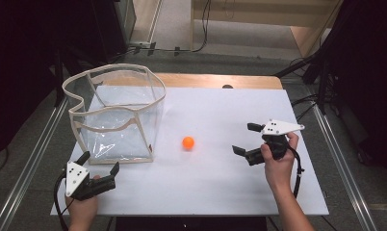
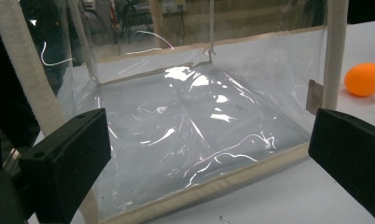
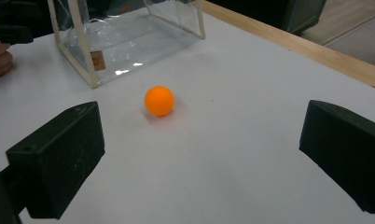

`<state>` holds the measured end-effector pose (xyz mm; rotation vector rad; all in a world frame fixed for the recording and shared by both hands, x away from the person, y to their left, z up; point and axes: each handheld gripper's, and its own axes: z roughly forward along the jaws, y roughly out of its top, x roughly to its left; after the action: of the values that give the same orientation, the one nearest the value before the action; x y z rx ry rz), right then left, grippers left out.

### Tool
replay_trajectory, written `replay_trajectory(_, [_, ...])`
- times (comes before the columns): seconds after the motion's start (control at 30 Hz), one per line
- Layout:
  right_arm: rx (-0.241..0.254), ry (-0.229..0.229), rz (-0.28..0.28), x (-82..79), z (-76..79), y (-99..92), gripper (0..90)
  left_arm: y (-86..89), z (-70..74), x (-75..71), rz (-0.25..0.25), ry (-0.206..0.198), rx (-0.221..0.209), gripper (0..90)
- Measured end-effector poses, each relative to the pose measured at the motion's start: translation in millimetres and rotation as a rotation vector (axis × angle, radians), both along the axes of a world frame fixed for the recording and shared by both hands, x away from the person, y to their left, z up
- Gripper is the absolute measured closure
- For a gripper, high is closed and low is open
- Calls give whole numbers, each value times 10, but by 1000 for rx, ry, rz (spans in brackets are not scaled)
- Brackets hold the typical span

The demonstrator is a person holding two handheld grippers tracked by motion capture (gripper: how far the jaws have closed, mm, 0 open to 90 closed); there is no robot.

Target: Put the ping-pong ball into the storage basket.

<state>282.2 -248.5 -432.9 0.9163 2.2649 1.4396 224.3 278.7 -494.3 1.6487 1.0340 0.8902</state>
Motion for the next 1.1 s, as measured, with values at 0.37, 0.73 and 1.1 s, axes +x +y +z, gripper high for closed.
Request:
replay_trajectory(0.37, [5,5,32,141,92,169,0,1,0,1,4,2,-1,0])
replay_trajectory(0.73, [-29,20,66,267,175,347,0,2,1,1,3,4,-3,0])
replay_trajectory(1.1, [-74,52,105,402,164,575,0,2,1,2,0,3,-1,0])
